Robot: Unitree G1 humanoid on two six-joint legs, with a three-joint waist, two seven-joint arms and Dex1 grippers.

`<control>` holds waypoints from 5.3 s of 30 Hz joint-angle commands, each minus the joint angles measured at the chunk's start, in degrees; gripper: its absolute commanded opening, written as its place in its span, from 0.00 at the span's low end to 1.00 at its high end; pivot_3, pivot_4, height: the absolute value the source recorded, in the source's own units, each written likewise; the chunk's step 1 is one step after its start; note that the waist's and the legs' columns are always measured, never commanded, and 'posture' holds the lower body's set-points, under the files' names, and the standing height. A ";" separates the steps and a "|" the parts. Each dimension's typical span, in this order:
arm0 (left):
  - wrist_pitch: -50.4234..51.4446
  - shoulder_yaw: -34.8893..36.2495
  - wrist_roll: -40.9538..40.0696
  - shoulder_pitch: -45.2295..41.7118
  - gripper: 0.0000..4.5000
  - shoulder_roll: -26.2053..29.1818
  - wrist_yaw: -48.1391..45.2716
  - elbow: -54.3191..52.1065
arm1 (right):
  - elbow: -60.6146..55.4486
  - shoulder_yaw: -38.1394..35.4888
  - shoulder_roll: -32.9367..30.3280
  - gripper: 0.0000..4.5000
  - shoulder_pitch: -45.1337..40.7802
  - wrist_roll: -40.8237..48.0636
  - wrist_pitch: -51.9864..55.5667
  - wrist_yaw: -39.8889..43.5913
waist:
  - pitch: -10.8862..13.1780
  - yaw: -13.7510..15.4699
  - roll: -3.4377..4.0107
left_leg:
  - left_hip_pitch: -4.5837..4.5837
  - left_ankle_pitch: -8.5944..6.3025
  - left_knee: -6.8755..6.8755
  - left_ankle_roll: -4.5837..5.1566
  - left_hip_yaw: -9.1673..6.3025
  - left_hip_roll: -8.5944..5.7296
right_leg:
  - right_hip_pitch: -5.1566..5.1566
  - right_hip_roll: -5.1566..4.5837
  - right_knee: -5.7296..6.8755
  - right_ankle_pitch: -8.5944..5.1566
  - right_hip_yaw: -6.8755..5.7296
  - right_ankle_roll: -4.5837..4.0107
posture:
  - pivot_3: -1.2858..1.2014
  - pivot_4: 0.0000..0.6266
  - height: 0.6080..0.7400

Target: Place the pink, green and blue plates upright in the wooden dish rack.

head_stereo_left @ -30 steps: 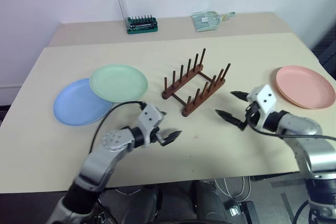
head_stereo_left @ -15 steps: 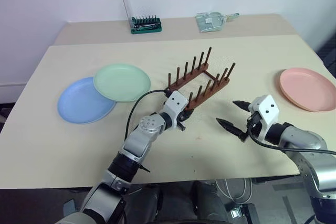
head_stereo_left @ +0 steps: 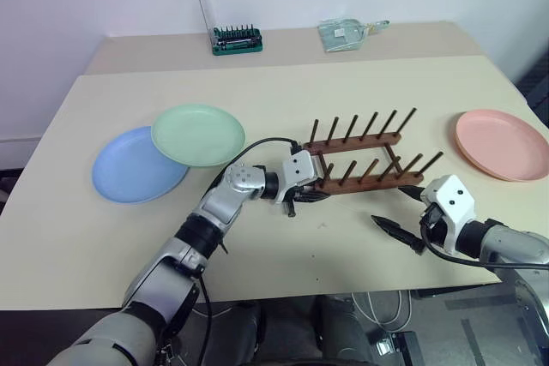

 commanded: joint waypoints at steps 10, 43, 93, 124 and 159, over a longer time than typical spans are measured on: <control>7.20 4.34 -2.27 6.18 0.70 6.47 -2.74 -12.37 | 1.30 -6.25 -4.00 0.50 4.78 -1.66 2.85 0.05 | 0.00 -0.23 -0.01 | 0.03 -0.01 -0.01 0.02 0.00 0.02 | -0.01 0.01 0.03 0.00 0.01 0.01 | 0.52 0.24 0.99; 15.55 5.11 3.13 6.80 0.24 -7.05 24.62 -12.95 | 31.42 3.60 -6.50 0.41 -22.00 -19.89 -9.97 -6.40 | 0.04 0.02 -0.08 | 0.72 -0.01 -0.09 0.01 0.01 -0.02 | 0.69 0.00 -0.11 -0.03 0.04 0.10 | 0.52 0.24 0.99; 27.33 11.63 -10.82 17.33 0.24 3.90 17.33 -40.60 | 28.32 -12.76 -7.65 0.01 -44.03 38.16 22.23 5.99 | 0.13 -1.39 0.30 | 0.58 -0.25 -0.24 0.41 0.02 0.03 | 0.64 0.00 -0.45 -0.02 0.03 0.10 | 0.52 0.24 0.99; 34.06 18.58 -16.47 17.18 1.00 1.84 25.46 -46.89 | 39.67 -6.28 -7.87 0.68 -55.51 9.29 -3.36 -0.41 | 0.12 -1.43 0.32 | -0.21 -0.04 -0.05 0.05 0.09 -0.03 | -0.25 -0.08 -0.03 -0.01 0.05 0.08 | 0.52 0.24 0.99; 61.55 53.62 -3.11 6.99 0.01 -10.11 70.45 -49.69 | -0.93 13.73 0.60 0.68 -37.22 13.11 5.53 5.52 | 0.21 0.14 -0.31 | -0.14 0.04 0.03 -0.14 -0.08 -0.02 | -0.16 0.00 0.05 0.00 0.00 0.08 | 0.52 0.24 0.99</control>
